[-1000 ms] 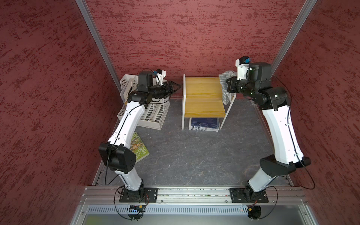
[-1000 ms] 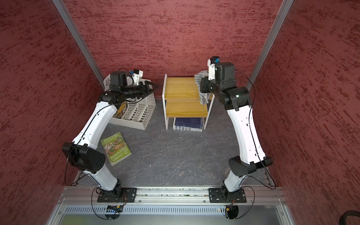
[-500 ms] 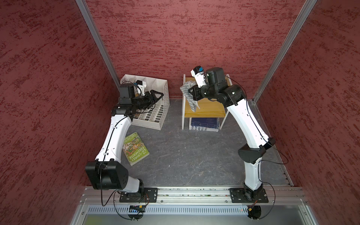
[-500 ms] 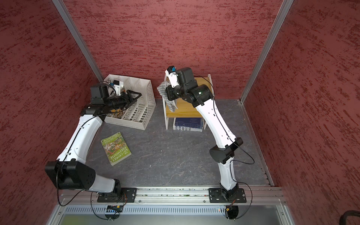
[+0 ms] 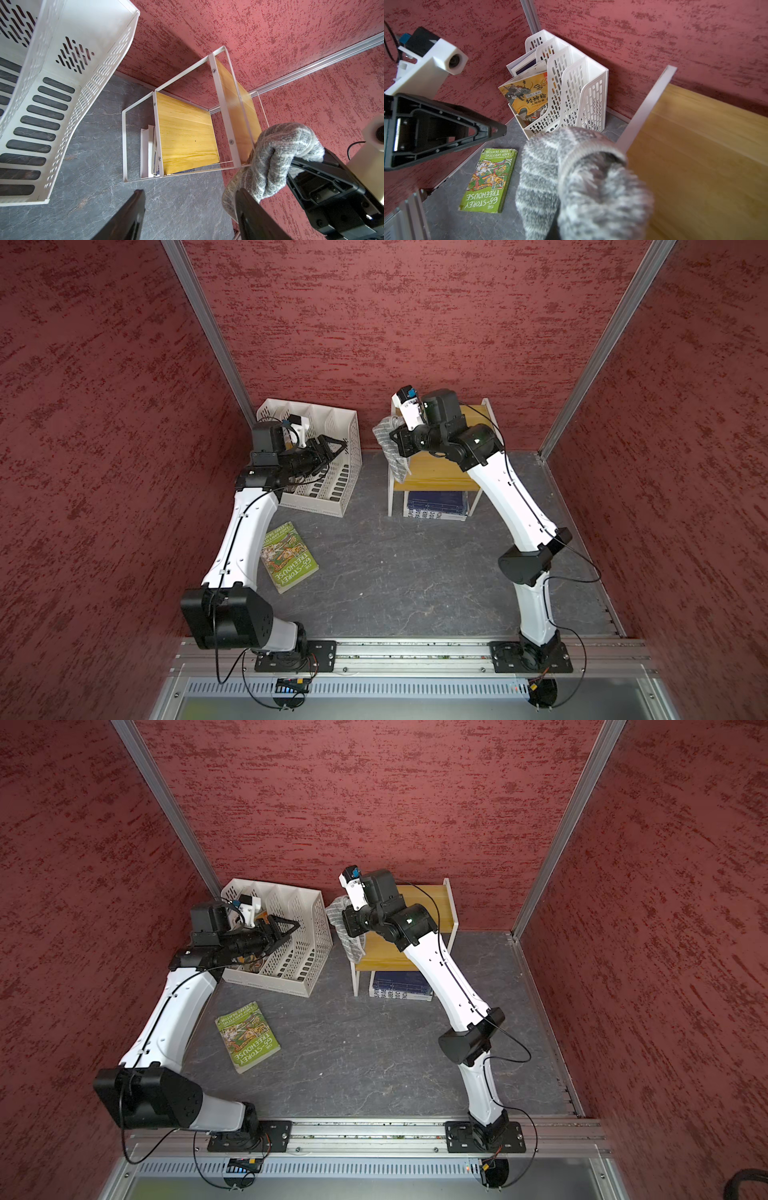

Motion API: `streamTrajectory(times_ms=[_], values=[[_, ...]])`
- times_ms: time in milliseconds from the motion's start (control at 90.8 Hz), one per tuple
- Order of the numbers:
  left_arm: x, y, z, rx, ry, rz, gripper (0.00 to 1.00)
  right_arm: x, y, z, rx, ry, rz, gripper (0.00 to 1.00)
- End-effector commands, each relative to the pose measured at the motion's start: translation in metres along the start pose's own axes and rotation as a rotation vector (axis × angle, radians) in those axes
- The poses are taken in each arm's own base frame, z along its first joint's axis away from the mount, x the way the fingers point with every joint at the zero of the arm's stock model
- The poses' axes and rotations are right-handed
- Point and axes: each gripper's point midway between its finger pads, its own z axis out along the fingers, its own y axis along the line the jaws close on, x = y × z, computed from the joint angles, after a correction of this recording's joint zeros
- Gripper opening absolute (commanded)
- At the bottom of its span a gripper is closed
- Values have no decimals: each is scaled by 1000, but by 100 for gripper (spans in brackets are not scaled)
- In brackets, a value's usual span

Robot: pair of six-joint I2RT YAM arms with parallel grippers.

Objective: Wipe the bookshelf clean with a cloth
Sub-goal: Wipe the dust from the shelf.

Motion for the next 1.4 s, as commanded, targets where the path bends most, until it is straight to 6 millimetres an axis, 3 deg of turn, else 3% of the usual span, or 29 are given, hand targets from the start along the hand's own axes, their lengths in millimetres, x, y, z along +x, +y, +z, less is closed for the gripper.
streamTrajectory(times_ms=[0,187,463,981,1278,1388], values=[[-4,-2,-5,11,-10,30,71,-14,-18,5,95,-61,-39,7],[-5,1,-3,8,-8,26,71,-14,-32,25,126,-79,-42,8],[-6,5,-2,8,-6,20,71,-25,-73,54,196,-162,-16,9],[2,12,-4,7,8,-6,71,-17,-106,121,252,-259,-126,17],[6,10,-4,18,9,-19,71,-13,-118,135,293,-276,-155,20],[7,8,-6,22,7,-17,71,-14,-110,131,261,-263,-161,20]])
